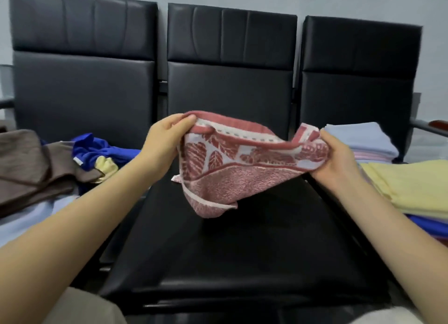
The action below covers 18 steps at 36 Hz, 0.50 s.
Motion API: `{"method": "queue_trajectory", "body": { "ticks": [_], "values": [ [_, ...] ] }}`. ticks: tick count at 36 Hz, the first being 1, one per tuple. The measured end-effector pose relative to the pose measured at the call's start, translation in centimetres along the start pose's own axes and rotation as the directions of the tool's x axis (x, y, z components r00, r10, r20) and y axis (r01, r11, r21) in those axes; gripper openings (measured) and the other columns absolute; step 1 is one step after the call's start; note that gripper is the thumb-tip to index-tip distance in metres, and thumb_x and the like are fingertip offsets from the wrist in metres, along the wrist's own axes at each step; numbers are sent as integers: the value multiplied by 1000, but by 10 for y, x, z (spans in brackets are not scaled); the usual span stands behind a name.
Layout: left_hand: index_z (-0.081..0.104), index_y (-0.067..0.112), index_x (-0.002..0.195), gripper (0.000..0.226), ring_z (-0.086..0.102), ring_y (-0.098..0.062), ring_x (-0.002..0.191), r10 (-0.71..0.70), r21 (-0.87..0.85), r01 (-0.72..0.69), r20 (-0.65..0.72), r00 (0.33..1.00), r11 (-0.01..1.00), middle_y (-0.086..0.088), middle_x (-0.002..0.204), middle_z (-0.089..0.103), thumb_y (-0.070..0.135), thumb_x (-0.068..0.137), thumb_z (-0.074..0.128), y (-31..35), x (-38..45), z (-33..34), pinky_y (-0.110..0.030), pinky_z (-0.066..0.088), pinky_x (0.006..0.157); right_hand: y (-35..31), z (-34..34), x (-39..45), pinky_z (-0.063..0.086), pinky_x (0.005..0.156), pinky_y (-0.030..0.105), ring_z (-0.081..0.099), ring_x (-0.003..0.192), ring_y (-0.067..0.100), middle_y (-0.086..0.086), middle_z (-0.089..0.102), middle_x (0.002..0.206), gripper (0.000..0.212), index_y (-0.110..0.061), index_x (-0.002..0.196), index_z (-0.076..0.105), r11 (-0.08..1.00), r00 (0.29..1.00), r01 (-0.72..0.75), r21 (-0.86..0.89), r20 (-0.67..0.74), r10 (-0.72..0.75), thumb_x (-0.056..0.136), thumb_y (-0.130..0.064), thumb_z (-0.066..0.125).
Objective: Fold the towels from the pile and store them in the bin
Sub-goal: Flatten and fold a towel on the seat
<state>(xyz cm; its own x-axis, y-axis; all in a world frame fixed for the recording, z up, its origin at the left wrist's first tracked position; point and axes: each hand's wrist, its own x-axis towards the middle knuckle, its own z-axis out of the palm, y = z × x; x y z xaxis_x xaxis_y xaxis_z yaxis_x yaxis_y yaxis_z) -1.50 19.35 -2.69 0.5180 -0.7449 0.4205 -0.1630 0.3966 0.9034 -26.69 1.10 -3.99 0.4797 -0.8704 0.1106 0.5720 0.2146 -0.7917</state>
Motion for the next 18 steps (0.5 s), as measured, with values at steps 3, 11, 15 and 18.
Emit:
{"method": "queue_trajectory", "body": {
  "ticks": [3, 11, 15, 18],
  "values": [
    [75, 25, 90, 8, 68, -9, 83, -64, 213, 12, 238, 969, 977, 4, 88, 74, 30, 88, 68, -22, -32, 10, -27, 53, 80, 2, -18, -24, 56, 62, 27, 68, 58, 11, -1, 67, 58, 32, -19, 68, 67, 977, 999, -31, -211, -23, 27, 97, -29, 57],
    [71, 22, 81, 41, 62, -12, 65, -383, 604, -160, 665, 641, 781, 8, 71, 63, 62, 81, 61, -86, -101, 30, -24, 50, 61, 39, -74, -44, 31, 48, 20, 35, 42, 8, -8, 34, 41, 66, -16, 33, 43, -126, 922, -86, -988, -127, 366, 88, -42, 68],
    [76, 23, 74, 58, 61, -7, 69, -442, 485, 177, 514, 735, 857, 8, 75, 69, 66, 89, 41, -81, -83, 33, -15, 44, 68, 48, -62, -37, 34, 51, 24, 43, 47, 12, -5, 40, 49, 54, -20, 48, 41, -109, 971, 37, -993, 10, 238, 89, -46, 65],
    [70, 17, 73, 47, 53, -17, 67, -473, 615, 262, 209, 856, 744, 3, 68, 59, 50, 97, 46, -103, -63, 21, -30, 42, 66, 65, -59, -26, 47, 72, 34, 61, 76, 14, -4, 62, 78, 31, -21, 72, 60, -139, 988, 110, -984, 94, 119, 87, -47, 66]
  ]
}}
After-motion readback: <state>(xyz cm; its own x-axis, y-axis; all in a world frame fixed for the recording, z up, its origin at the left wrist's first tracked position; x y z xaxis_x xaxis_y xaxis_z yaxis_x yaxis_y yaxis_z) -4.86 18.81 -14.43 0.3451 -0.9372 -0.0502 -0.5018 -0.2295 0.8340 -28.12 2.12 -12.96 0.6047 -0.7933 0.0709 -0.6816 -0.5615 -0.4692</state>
